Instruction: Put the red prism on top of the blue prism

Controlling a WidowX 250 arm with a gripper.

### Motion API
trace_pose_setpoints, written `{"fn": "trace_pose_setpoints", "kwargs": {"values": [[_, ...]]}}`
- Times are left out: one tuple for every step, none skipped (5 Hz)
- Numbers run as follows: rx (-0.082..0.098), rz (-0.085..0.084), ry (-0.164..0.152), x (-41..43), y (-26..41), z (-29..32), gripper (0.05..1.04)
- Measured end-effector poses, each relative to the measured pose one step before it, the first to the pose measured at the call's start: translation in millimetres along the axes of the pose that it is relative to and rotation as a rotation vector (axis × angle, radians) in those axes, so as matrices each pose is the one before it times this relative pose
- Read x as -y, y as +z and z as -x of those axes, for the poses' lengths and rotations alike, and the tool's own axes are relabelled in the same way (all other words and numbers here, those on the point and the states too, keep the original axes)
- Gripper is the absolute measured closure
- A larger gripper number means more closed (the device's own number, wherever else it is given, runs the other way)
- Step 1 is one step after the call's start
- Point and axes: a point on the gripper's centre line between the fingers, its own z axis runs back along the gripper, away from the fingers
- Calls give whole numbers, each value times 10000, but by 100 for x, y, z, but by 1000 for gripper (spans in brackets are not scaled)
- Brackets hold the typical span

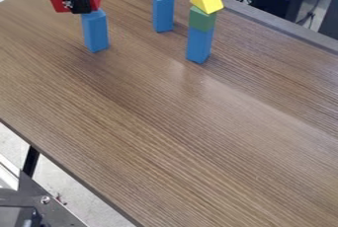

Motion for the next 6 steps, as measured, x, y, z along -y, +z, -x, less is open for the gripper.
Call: {"fn": "trace_pose_setpoints", "kwargs": {"values": [[-8, -153, -25, 311, -542, -42, 500], [-5, 29, -19, 185, 41, 59, 500], [9, -78, -165, 4, -311, 381, 500], [95, 66, -105, 121, -110, -65, 500], [79, -36, -56, -16, -295, 327, 500], [67, 9, -162, 12, -49, 606, 500]]}}
